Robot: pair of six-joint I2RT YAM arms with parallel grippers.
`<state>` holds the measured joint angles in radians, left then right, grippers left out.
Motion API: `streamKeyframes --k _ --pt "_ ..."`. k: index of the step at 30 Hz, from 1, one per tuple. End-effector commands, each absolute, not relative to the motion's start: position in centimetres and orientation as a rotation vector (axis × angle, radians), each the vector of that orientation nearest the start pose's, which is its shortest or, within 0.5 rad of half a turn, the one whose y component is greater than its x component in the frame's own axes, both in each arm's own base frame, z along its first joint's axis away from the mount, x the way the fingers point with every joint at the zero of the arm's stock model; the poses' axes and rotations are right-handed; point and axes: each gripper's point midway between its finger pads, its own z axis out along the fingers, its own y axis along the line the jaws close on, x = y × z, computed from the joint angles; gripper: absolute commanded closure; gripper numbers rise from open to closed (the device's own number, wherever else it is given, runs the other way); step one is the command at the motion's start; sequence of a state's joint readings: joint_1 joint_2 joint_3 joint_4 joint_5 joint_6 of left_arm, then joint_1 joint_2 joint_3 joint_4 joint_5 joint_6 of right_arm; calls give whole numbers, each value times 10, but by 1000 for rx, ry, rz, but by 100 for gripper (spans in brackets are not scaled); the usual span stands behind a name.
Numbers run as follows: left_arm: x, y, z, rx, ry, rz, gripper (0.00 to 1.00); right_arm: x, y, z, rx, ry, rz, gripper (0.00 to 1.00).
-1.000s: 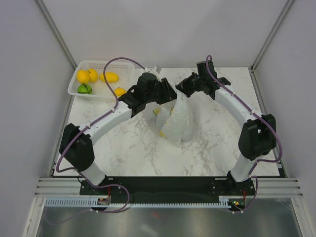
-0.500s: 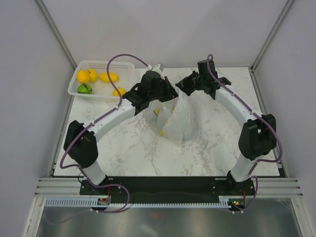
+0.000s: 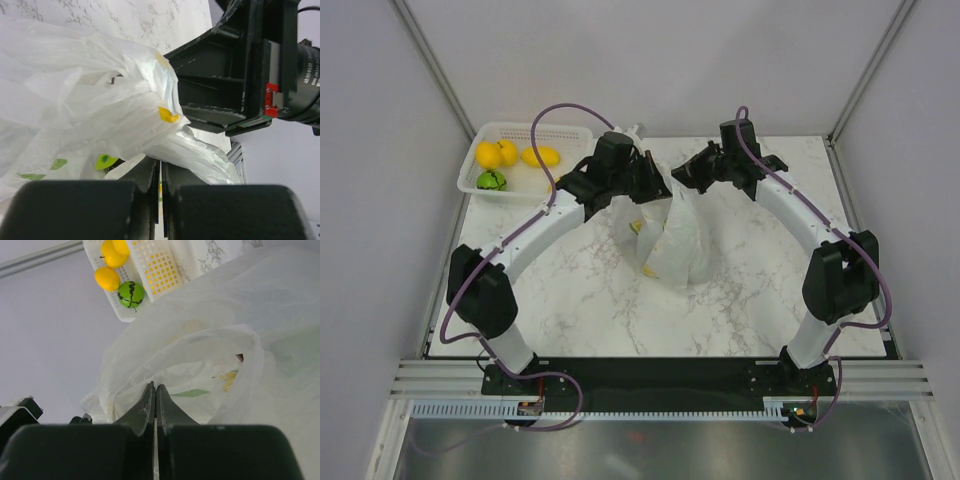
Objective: Place the fake fruits into the plastic bag and tie a complex knot
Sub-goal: Tie the plastic bag at the center of the board.
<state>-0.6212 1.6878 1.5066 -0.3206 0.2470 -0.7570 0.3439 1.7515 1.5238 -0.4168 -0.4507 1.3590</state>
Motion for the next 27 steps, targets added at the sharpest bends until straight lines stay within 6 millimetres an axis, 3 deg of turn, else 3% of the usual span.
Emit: streamKeyframes --k 1,12,16,27 --pt "339 -337 275 128 2286 -1125 98 434 268 257 826 2294 1319 100" --pt "321 -301 276 264 2436 -1007 98 440 260 262 615 2310 1172 100" --pt "315 -295 285 323 2478 -1022 98 442 252 268 543 2310 1085 100" --pt "284 -277 281 362 2647 -1026 98 438 232 270 417 2309 908 100"
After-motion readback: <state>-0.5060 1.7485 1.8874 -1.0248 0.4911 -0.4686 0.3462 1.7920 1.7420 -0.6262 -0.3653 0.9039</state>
